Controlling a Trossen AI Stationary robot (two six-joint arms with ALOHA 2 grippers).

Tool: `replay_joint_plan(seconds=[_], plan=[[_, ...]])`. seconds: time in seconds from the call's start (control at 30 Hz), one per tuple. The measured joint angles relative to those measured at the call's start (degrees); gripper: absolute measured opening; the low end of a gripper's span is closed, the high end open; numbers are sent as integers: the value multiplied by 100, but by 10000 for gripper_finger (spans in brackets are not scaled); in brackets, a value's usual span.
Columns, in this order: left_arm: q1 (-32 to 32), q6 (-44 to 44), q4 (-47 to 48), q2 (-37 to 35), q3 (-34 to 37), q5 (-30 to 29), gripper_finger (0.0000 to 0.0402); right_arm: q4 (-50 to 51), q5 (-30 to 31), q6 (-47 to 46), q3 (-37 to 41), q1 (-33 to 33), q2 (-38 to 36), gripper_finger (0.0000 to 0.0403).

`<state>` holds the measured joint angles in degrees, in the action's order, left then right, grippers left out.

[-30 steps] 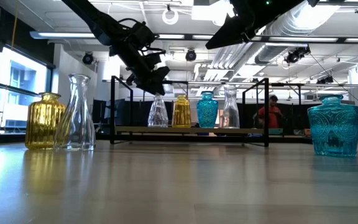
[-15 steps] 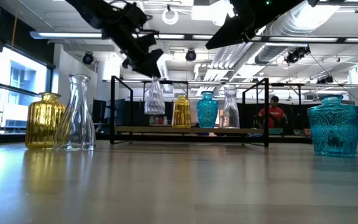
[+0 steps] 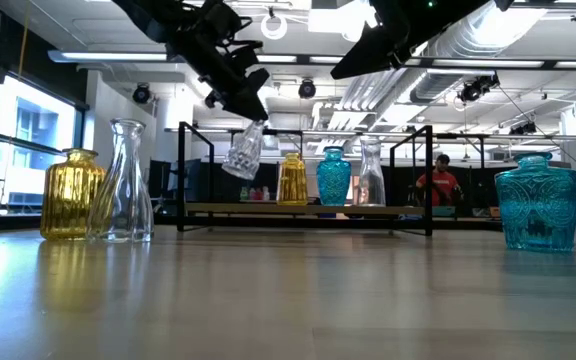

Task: Sort vases onto shelf
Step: Put the transparent vase on the shelf

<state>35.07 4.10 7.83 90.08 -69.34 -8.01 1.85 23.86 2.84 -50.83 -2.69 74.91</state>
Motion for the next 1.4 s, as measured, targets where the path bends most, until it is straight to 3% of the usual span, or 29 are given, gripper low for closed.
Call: replay_joint_plan(seconds=[0.4, 0.77, 1.4], plan=[[-326, -261, 6, 0, 38, -3, 96, 0, -1, 15, 0, 1, -2, 0], [-400, -795, -1933, 2, 1317, -159, 95, 4, -3, 52, 0, 0, -1, 0], [-393, -590, -2068, 2, 1613, -162, 137, 4, -3, 15, 0, 2, -2, 0]])
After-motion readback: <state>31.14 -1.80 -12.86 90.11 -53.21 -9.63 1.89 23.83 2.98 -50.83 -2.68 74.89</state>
